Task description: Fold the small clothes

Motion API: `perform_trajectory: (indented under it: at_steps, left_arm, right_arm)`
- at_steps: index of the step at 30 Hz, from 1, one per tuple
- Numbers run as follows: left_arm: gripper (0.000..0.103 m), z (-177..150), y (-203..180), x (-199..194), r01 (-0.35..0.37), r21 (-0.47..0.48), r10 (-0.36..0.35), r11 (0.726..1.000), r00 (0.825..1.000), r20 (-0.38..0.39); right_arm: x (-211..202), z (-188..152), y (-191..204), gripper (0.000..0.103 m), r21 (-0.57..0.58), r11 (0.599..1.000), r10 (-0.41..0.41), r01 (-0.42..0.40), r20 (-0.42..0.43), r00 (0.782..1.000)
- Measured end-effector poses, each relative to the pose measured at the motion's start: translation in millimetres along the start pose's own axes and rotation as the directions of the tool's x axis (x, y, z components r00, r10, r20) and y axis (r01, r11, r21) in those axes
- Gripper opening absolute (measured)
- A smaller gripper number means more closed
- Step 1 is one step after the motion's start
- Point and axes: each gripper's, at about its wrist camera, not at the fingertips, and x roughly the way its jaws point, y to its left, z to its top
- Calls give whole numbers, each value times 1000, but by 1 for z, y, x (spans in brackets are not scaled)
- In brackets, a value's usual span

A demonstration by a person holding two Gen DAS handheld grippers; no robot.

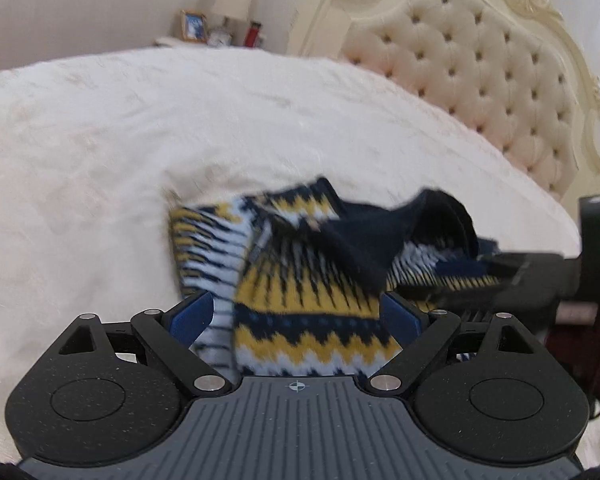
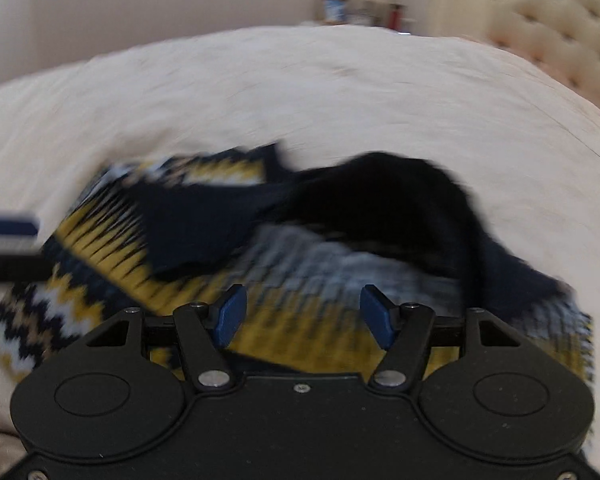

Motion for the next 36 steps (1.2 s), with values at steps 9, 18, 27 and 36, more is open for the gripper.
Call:
perform_trajectory:
  at_steps: [9,18,27,36]
  left_arm:
    - [91,1,18,9,-46,-40,45,998,998,-34]
    - [91,-3,20,14,-32,-36,29,999,997,-69]
    - [91,-12,24,28,-50,-37,45,998,991,-127]
    - [92,-12,24,30,-51,-27,47,998,990,-132]
  right_arm:
    - [29,82,-14,67,138,990,4,-23,138,990]
    - [-6,49,-51,68,277,961,-26,-25,179,984]
    - [-36,-2,-45,68,184,981,25,-60,188,982]
    - [19,7,-83,68,218,976,-25,16,37,999]
